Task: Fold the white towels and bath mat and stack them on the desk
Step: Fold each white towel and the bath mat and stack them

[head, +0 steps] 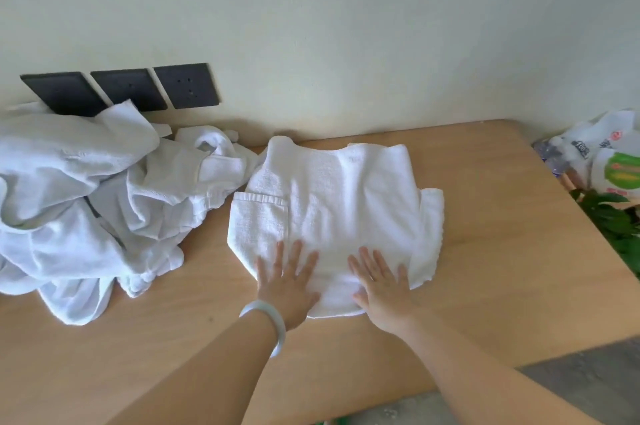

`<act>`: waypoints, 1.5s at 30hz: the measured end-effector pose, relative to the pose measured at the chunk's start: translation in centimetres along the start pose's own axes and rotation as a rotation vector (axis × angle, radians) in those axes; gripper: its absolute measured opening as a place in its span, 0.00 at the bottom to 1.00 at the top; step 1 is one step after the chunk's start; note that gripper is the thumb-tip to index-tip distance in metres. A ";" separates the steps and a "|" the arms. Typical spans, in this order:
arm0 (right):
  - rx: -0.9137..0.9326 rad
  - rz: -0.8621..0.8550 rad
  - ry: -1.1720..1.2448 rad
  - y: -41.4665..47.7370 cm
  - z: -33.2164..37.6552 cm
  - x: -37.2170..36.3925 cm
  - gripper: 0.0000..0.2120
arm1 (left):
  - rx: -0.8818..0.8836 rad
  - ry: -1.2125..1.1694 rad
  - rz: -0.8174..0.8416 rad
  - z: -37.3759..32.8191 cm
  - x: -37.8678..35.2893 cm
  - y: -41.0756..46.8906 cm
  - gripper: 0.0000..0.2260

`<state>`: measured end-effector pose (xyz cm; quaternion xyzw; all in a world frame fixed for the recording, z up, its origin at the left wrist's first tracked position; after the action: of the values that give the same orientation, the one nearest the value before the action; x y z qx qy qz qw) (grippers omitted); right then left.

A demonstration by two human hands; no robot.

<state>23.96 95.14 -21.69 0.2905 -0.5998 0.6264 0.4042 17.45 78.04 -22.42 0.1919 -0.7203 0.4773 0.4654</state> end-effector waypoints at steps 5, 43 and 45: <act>0.061 -0.145 -0.129 -3.5 -2.0 -3.4 0.35 | -0.042 -0.096 -0.177 -2.2 -3.2 -3.9 0.30; -0.158 -0.735 1.139 -3.8 -19.0 14.0 0.17 | 0.560 -1.264 -0.803 -4.2 11.1 -5.9 0.04; -0.002 -0.730 1.162 -5.8 -15.0 16.6 0.18 | 0.450 -1.374 -0.764 -7.1 12.9 -5.8 0.12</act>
<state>22.36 112.30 -6.33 0.0905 -0.1498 0.5039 0.8459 18.71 83.66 -7.71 0.7628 -0.6166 0.1946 0.0008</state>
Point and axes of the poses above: each hand's wrist, its own y-axis towards the middle knuckle, its own x-axis out of the back of the hand, z = x × y, the point moved 7 cm from there along y, towards the middle knuckle, and after that the axes turned 3 degrees about -y, right-handed, at the moved point
